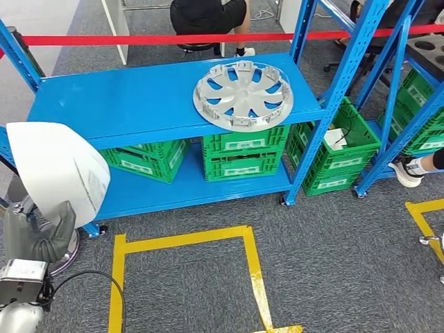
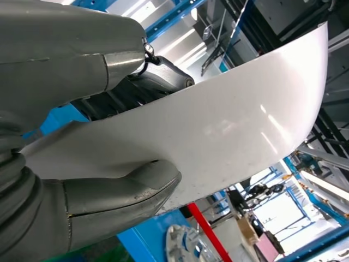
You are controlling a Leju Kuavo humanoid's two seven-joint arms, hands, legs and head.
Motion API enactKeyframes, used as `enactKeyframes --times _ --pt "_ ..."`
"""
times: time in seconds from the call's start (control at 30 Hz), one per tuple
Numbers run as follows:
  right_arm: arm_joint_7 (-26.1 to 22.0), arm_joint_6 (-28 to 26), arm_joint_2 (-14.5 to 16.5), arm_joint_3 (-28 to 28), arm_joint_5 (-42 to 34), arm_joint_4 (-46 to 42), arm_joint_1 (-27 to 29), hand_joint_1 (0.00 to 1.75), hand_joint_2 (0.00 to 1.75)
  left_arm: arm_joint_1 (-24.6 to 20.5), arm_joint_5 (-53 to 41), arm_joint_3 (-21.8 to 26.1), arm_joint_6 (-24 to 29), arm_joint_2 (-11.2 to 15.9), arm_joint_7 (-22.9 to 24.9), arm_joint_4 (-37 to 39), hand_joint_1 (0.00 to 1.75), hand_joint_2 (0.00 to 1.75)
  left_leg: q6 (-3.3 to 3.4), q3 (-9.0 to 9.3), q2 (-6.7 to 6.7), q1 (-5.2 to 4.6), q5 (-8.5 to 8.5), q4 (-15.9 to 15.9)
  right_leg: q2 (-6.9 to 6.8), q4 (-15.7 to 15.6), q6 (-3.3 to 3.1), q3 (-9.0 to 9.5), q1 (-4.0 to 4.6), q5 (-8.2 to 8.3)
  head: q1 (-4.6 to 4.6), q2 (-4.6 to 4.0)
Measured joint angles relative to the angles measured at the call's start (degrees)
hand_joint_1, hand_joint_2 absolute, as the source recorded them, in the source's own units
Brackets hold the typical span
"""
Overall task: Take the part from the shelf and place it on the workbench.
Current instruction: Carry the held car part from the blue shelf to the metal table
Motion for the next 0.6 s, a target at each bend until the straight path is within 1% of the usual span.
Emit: enactKeyframes --times 0.03,0.07,0.1,0.13,0.17,0.2,0.23,0.27,0.3,0.33,0.37,0.4,0.43,0.5,0.53,0.57,0.6 --pt "0.0 0.0 0.0 0.0 0.0 0.0 0.0 0.00 1.75 0.0 0.0 0.0 0.0 0.0 0.0 0.0 1.75 1.75 -0.27 -0.21 -0.04 0.02 0.04 0.2 -0.04 -0.3 -0.12 -0.28 -0.12 0.14 0.03 0.00" --pt "0.0 0.0 0.0 0.0 0.0 0.0 0.1 0.00 1.75 0.0 0.0 0.0 0.0 0.0 0.0 0.0 1.75 1.75 -0.63 -0.56 -0.12 0.05 -0.58 0.9 -0.11 -0.5 -0.41 -0.54 -0.30 0.39 -0.02 0.00" --pt "0.0 0.0 0.0 -0.1 0.0 0.0 0.1 0.00 1.75 0.0 0.0 0.0 0.0 0.1 0.0 -0.1 1.75 1.75 -1.03 -1.16 -0.21 0.15 -1.97 2.5 -0.20 -0.6 -0.73 -0.71 -0.48 0.68 -0.13 0.00" --pt "0.0 0.0 0.0 -0.1 0.0 0.0 0.1 0.00 1.75 0.0 0.0 -0.1 0.0 0.1 0.0 -0.1 1.75 1.75 -1.47 -2.19 -0.31 0.35 -4.08 5.5 -0.30 -0.7 -1.01 -0.86 -0.59 0.94 -0.19 -0.01" --pt "0.0 0.0 0.0 -0.1 0.0 0.0 0.1 0.00 1.75 0.0 0.0 -0.1 0.0 0.1 0.0 -0.1 1.75 1.75 -1.89 -3.49 -0.35 0.59 -6.47 9.4 -0.34 -0.6 -1.16 -1.10 -0.58 1.12 -0.29 -0.01" --pt "0.0 0.0 0.0 -0.1 0.0 0.0 0.1 0.00 1.75 0.1 0.0 -0.1 0.0 0.2 0.0 -0.1 1.75 1.75 -2.22 -4.74 -0.35 0.85 -8.46 13.4 -0.37 -0.5 -1.17 -1.34 -0.57 1.25 -0.31 -0.01" --pt "0.0 0.0 0.0 -0.1 0.0 0.0 0.2 0.00 1.75 0.1 0.0 -0.1 0.0 0.2 0.0 -0.1 1.75 1.75 -2.48 -5.47 -0.35 1.08 -9.52 16.3 -0.38 -0.3 -1.12 -1.50 -0.57 1.35 -0.31 -0.01" --pt "0.0 0.0 0.0 -0.1 0.0 0.0 0.2 0.00 1.75 0.2 0.0 -0.1 0.0 0.2 0.0 -0.1 1.75 1.75 -2.67 -5.29 -0.35 1.29 -9.36 17.1 -0.38 -0.1 -1.07 -1.56 -0.59 1.41 -0.30 -0.01" --pt "0.0 0.0 0.0 -0.1 0.0 0.0 0.2 0.00 1.75 0.2 0.0 -0.1 0.0 0.2 0.0 -0.1 1.75 1.75 -2.79 -4.11 -0.34 1.47 -8.08 15.6 -0.36 0.2 -0.98 -1.57 -0.63 1.40 -0.31 -0.01" --pt "0.0 0.0 0.0 -0.1 0.0 0.0 0.2 0.00 1.75 0.2 0.0 -0.1 0.0 0.2 0.0 -0.1 1.75 1.75 -2.85 -2.15 -0.34 1.63 -6.03 12.2 -0.33 0.5 -0.85 -1.52 -0.66 1.33 -0.31 -0.01" --pt "0.0 0.0 0.0 -0.1 0.0 0.0 0.2 0.00 1.75 0.2 0.0 -0.1 0.0 0.2 0.0 -0.1 1.75 1.75 -2.80 -0.08 -0.35 1.72 -4.44 8.5 -0.30 0.8 -0.65 -1.80 -0.67 1.20 -0.30 -0.01" --pt "0.0 0.0 0.0 -0.1 0.0 0.0 0.1 0.00 1.75 0.2 0.0 -0.1 0.0 0.2 0.0 -0.1 1.75 1.75 -2.62 1.43 -0.37 1.70 -3.23 5.4 -0.25 1.1 -0.39 -2.03 -0.62 1.11 -0.31 -0.01" --pt "0.0 0.0 0.0 -0.1 0.0 0.0 0.1 0.00 1.75 0.3 0.0 -0.1 0.0 0.2 0.0 -0.1 1.75 1.75 -2.38 2.23 -0.40 1.63 -2.67 3.5 -0.21 1.4 -0.08 -2.31 -0.56 1.11 -0.29 -0.01" --pt "0.0 0.0 0.0 -0.1 0.0 0.0 0.1 0.00 1.75 0.3 0.0 -0.1 0.0 0.3 0.0 -0.1 1.75 1.75 -1.90 2.12 -0.42 1.44 -2.61 2.7 -0.16 1.6 0.53 -2.70 -0.47 1.37 -0.31 0.01" --pt "0.0 0.0 0.0 -0.1 0.0 0.0 0.2 0.00 1.75 0.3 0.0 -0.1 0.0 0.3 0.0 -0.1 1.75 1.75 -1.71 2.08 -0.41 1.59 -2.61 2.4 -0.11 1.7 0.82 -2.93 -0.47 1.31 -0.32 0.00" --pt "0.0 0.0 0.0 -0.1 0.0 -0.1 0.1 0.00 1.75 0.3 0.0 -0.1 0.0 0.2 0.0 -0.1 1.75 1.75 -1.41 2.12 -0.42 1.74 -2.71 1.9 -0.03 2.2 1.09 -3.43 -0.47 0.77 -0.30 0.00" --pt "0.0 0.0 0.0 -0.1 0.0 -0.1 0.1 0.00 1.75 0.2 0.0 -0.1 0.0 0.2 0.0 -0.1 1.75 1.75 -1.04 2.10 -0.43 1.89 -2.75 1.4 0.05 3.6 1.35 -4.28 -0.49 -0.40 -0.16 0.00"
